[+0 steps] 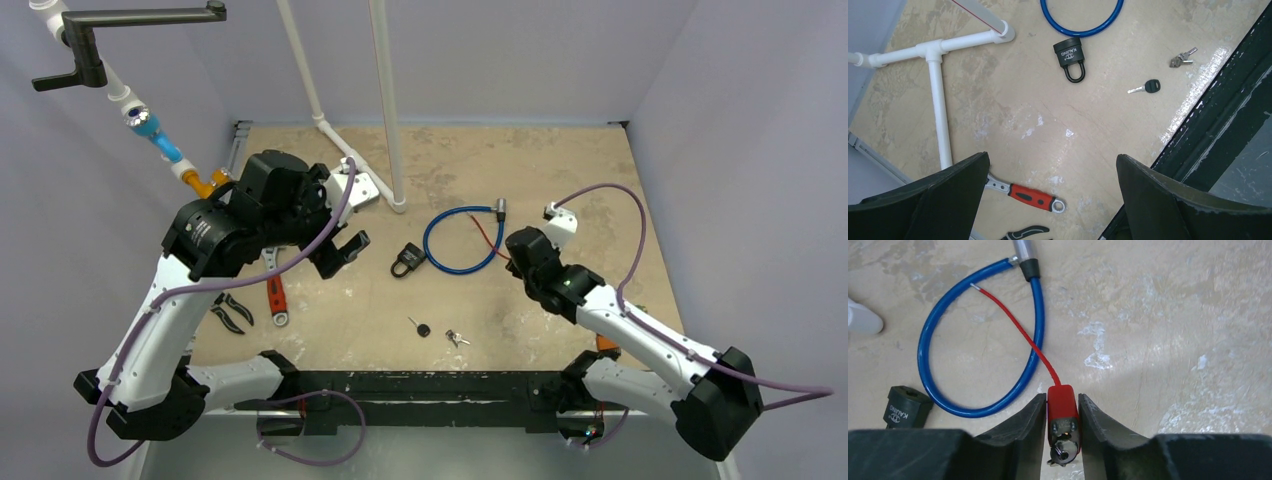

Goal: Unlock with the key

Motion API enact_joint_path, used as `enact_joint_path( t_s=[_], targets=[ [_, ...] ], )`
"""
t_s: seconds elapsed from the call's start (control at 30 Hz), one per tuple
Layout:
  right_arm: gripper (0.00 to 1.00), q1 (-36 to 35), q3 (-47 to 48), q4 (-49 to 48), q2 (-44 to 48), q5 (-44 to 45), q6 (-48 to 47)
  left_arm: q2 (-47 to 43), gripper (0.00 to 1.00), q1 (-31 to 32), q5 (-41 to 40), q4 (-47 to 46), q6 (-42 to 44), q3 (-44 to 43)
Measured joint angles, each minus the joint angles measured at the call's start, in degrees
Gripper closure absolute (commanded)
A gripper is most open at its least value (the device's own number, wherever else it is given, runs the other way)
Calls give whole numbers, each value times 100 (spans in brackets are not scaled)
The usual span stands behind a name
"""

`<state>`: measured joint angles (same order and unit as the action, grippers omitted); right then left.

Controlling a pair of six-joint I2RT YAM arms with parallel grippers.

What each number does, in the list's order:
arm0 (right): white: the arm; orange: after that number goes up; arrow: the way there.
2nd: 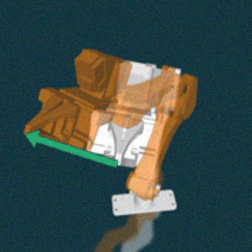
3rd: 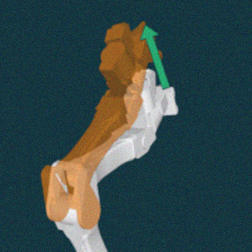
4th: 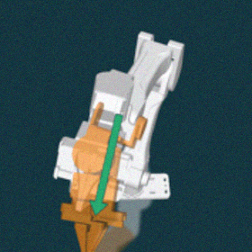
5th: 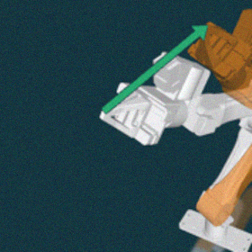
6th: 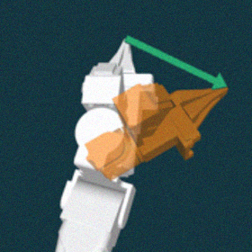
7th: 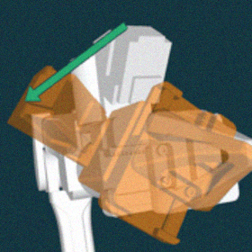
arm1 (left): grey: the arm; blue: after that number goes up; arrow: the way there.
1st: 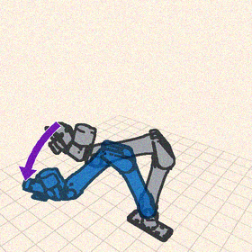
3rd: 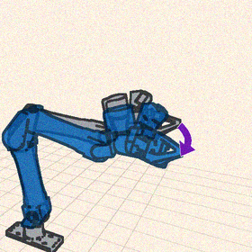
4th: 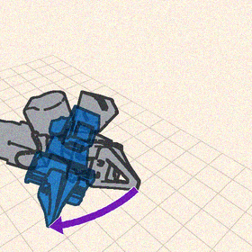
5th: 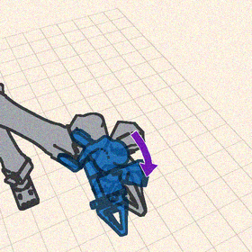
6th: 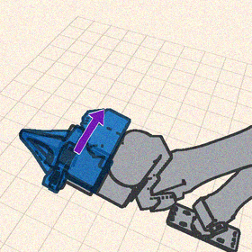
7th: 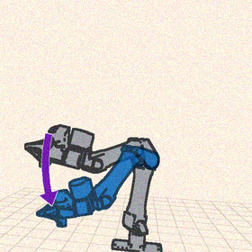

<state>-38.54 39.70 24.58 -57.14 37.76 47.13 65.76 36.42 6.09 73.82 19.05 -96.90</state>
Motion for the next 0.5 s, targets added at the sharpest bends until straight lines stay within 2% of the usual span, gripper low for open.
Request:
enact_joint_path(
  t_s=[0.17, 0.4, 0.5],
  targets=[
    [60, 61, -166, 74, -396, -103, 549, -9, 0, 2, 33, 0, 0, 7],
    [60, 168, -251, 50, -922, -144, 949, -72, 0, 0, 103, -7, 0, 26],
    [64, 201, -256, 20, -1051, -151, 984, -101, 0, 0, 105, -11, 0, 35]
  ],
)
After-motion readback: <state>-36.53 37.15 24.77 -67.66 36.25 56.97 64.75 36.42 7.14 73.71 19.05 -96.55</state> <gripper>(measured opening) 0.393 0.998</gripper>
